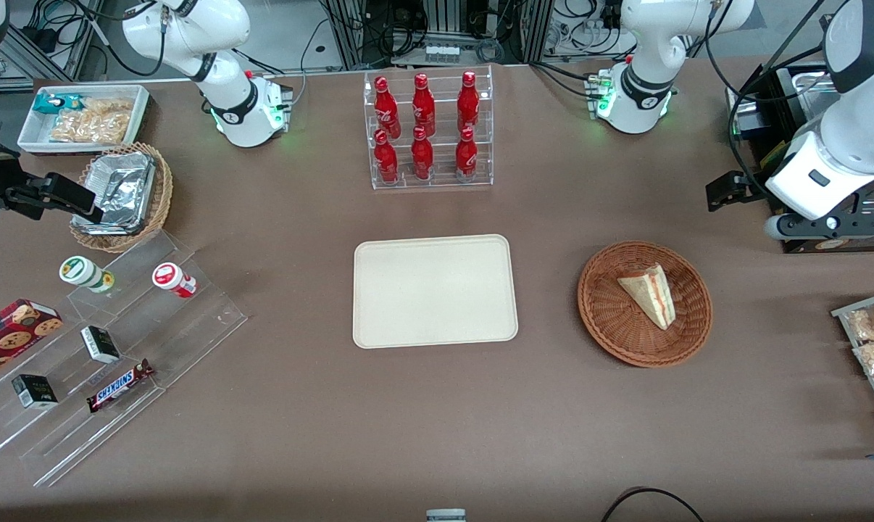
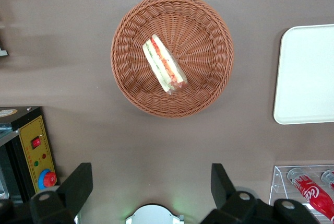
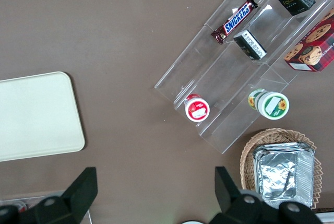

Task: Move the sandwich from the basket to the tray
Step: 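Move the left gripper over the wicker basket toward the sandwich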

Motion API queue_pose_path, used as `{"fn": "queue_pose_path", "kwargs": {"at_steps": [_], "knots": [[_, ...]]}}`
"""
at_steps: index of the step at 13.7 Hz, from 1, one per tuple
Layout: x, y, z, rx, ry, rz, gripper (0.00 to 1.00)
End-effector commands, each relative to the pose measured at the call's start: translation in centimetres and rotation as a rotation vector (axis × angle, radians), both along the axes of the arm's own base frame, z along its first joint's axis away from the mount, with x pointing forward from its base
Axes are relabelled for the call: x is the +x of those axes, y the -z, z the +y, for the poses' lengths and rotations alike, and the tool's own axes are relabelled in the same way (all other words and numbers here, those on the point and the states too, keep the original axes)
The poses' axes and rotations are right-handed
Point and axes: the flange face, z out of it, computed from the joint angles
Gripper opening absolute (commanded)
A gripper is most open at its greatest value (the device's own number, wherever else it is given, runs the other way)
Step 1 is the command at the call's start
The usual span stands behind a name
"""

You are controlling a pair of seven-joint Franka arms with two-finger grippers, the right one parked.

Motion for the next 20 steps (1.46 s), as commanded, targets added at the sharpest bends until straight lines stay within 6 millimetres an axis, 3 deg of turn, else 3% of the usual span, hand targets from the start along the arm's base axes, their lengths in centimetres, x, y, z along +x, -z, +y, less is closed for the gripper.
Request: {"fn": "queue_pose_path", "kwargs": {"at_steps": [1, 3, 7, 12, 16, 18, 20], "knots": [[-0.2, -0.5, -0.2, -0.011, -0.015, 0.008, 1.00], [-0.1, 0.8, -0.2, -0.010, -0.009, 0.036, 1.00], [0.9, 6.7, -0.5, -0.005, -0.001, 0.084, 1.00], [0.5, 16.6, -0.3, -0.010, -0.008, -0.012, 1.00], [-0.9, 22.4, 0.0, -0.018, -0.012, -0.081, 1.00], [-1.5, 24.4, 0.1, -0.023, -0.033, -0.112, 1.00], [-1.8, 24.7, 0.1, -0.016, -0.119, -0.110, 1.00]]}}
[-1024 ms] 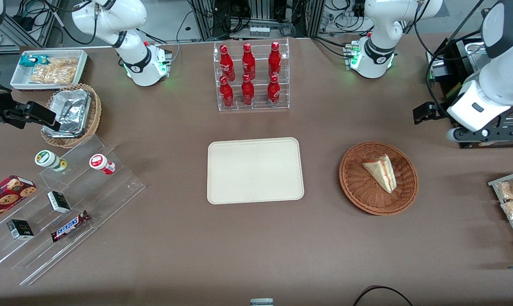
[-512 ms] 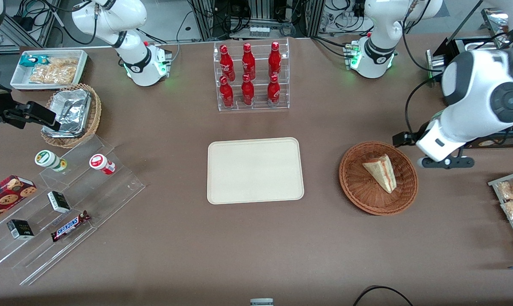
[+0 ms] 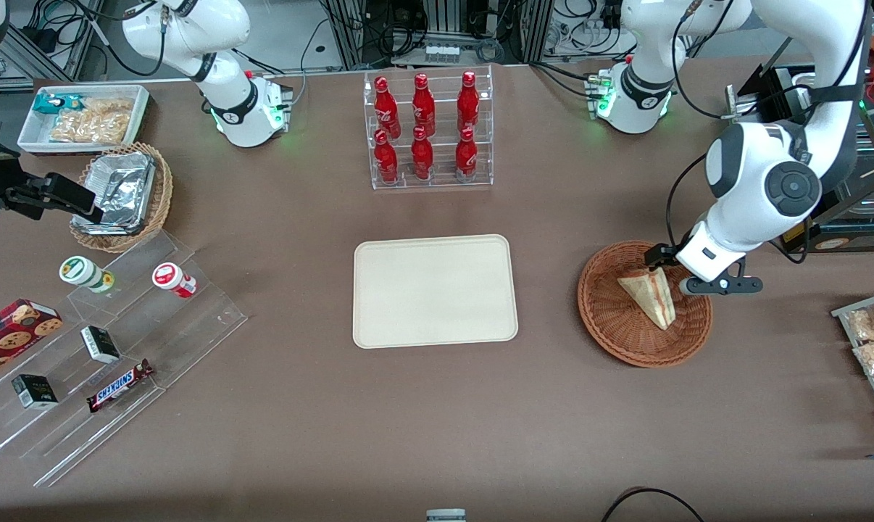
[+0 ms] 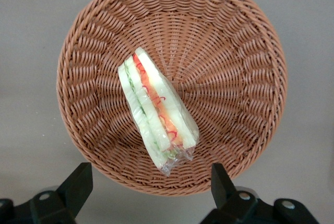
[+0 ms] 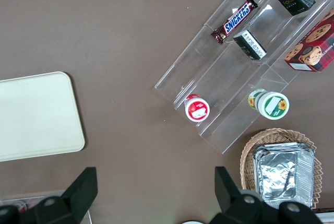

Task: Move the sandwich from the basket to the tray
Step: 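Lower the left gripper onto the wrapped sandwich and close on it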

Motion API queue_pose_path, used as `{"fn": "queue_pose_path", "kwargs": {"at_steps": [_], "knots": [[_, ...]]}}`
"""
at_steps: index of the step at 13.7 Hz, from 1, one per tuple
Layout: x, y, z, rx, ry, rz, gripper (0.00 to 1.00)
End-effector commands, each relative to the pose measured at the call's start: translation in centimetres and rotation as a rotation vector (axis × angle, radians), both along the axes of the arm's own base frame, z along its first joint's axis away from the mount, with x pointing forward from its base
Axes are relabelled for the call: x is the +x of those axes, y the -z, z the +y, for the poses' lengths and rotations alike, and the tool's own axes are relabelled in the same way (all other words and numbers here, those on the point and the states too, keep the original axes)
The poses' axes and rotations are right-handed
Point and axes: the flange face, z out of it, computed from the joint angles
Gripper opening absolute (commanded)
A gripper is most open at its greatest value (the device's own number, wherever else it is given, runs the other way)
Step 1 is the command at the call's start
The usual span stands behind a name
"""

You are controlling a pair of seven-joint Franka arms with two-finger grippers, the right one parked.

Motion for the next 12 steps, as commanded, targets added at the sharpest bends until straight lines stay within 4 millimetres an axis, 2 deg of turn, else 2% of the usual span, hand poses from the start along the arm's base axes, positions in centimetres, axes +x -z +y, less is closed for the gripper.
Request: {"fn": "queue_pose_path", "kwargs": {"at_steps": [1, 9, 11, 12], "knots": [[-0.9, 0.0, -0.1, 0.003, -0.162, -0.008, 1.00], [-0.2, 2.5, -0.7, -0.036, -0.692, 0.004, 1.00], [0.1, 3.8, -1.4, -0.052, -0.844, 0.020, 1.00], [0.3, 4.3, -1.5, -0.050, -0.836, 0.012, 1.00]]}}
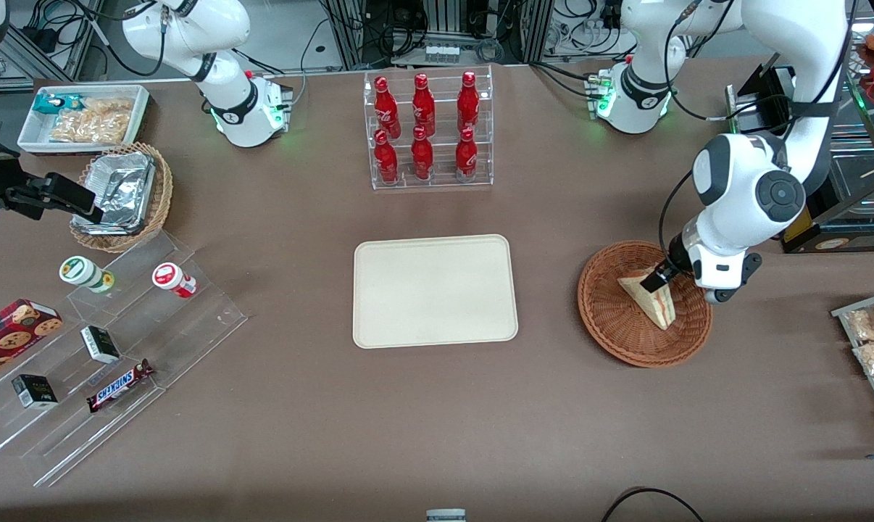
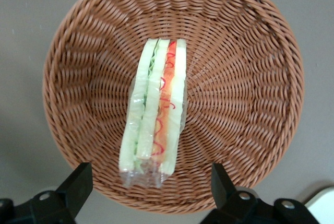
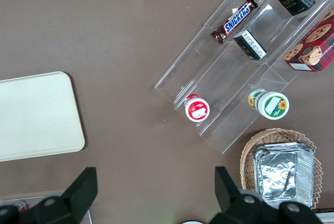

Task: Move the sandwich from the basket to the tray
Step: 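Lower the left gripper onto the wrapped sandwich and close on it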

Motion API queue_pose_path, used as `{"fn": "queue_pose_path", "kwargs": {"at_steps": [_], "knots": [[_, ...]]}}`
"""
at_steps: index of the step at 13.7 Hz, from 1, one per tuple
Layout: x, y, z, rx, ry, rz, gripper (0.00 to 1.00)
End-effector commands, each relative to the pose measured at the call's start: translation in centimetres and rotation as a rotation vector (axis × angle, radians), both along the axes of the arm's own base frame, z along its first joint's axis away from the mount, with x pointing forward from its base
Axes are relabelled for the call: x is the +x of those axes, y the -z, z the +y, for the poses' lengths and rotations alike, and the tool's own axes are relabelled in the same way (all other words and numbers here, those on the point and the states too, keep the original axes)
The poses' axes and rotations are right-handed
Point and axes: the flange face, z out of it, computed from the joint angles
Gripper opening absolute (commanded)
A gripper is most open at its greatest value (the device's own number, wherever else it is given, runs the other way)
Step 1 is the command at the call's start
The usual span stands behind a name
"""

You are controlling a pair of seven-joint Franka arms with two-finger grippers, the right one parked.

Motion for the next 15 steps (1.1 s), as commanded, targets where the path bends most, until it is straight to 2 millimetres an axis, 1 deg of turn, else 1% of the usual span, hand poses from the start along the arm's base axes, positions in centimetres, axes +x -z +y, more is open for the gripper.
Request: {"fn": "queue_pose_path", "kwargs": {"at_steps": [1, 3, 6, 8, 10, 13, 14, 15], "knots": [[0.1, 1.3, -1.0, -0.008, -0.027, -0.007, 1.00], [0.0, 1.3, -0.7, -0.013, 0.081, -0.009, 1.00], [0.0, 1.7, -0.6, -0.011, 0.106, -0.005, 1.00], [0.1, 2.5, -0.6, -0.010, 0.111, 0.007, 1.00], [0.3, 3.8, -0.4, 0.014, 0.134, 0.020, 1.00], [0.4, 4.8, -0.1, 0.017, 0.134, 0.037, 1.00], [0.5, 4.7, 0.0, 0.019, 0.134, 0.034, 0.92], [0.6, 4.7, 0.6, 0.028, 0.131, 0.033, 0.71]]}}
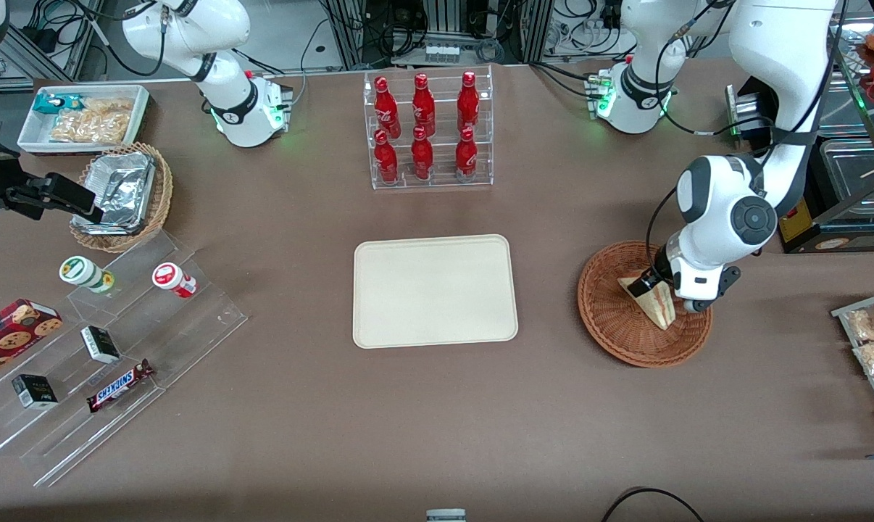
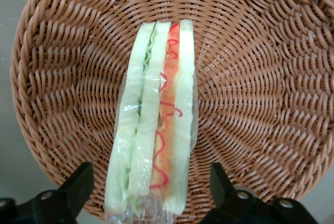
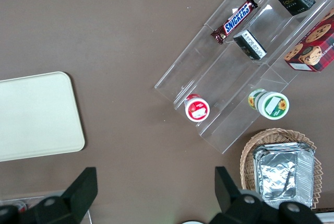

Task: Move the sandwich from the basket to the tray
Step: 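Lower the left gripper onto the wrapped sandwich and close on it, then lift the sandwich and carry it with the left gripper over the cream tray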

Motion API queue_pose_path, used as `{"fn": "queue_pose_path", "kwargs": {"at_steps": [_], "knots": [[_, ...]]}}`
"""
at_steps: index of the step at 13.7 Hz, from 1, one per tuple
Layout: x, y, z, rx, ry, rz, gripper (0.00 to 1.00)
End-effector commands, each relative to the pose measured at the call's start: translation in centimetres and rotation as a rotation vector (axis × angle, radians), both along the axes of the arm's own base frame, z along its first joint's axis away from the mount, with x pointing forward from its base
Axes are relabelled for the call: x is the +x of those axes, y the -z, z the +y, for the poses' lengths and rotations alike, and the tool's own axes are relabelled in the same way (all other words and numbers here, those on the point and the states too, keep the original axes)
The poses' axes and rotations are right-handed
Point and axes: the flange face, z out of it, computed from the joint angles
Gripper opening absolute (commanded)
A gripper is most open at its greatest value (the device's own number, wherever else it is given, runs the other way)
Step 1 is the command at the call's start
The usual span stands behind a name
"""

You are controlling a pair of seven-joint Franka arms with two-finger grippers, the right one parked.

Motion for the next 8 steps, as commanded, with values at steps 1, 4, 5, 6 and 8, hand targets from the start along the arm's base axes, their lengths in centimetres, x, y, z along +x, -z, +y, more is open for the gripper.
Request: {"fn": "queue_pose_path", "kwargs": {"at_steps": [1, 4, 5, 6, 8], "knots": [[0.6, -0.2, 0.8, 0.020, 0.014, -0.016, 0.44], [0.8, -0.5, 0.8, 0.037, 0.036, -0.024, 0.10], [1.1, -0.9, 0.9, 0.039, 0.036, -0.032, 0.09], [1.3, -1.4, 0.9, 0.039, 0.035, -0.038, 0.08], [1.3, -2.7, 0.4, 0.038, 0.042, -0.055, 0.07]]}}
